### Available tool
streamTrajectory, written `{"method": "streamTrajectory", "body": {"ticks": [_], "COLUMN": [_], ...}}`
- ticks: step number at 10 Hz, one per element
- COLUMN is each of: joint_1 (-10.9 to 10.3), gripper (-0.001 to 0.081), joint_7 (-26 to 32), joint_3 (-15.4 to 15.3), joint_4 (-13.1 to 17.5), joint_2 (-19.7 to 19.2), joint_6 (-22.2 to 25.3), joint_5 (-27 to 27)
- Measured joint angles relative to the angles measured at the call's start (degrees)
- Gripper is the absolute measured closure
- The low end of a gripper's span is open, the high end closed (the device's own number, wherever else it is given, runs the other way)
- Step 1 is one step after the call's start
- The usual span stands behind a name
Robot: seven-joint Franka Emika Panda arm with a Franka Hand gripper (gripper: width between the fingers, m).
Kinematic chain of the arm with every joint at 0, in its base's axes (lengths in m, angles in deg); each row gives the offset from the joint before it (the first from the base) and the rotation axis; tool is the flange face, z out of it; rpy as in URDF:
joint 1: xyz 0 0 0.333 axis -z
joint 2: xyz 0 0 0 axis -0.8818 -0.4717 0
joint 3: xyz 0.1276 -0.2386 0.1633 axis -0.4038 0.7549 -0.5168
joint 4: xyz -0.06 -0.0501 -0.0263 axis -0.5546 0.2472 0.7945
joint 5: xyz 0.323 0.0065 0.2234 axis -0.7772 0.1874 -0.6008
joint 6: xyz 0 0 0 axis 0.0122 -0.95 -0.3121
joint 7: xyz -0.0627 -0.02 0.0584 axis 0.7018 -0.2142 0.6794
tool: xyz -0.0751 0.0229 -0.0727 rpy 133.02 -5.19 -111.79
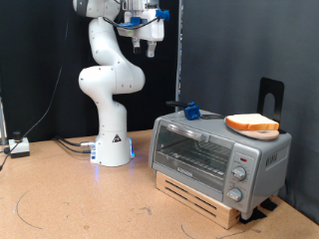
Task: Make a piece of toast with the oven
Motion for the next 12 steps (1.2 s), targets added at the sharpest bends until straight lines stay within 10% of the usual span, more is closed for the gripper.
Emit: {"method": "streamTrajectory", "body": {"ticks": [4, 6, 11, 12], "joint_1": [-5.7, -5.8, -13.6, -13.3], "gripper": [-0.0004, -0.0004, -0.0004, -0.0004], "joint_7": [21.8, 22.7, 52.7, 50.3], "joint_3": [0.0, 0.4, 5.1, 4.9], "joint_4": [-1.0, -1.0, 0.7, 0.6], "joint_2": [0.0, 0.0, -3.7, -3.6], "joint_6": [0.1, -1.2, -8.3, -8.2], "joint_5": [3.1, 1.4, -0.1, -0.3]}}
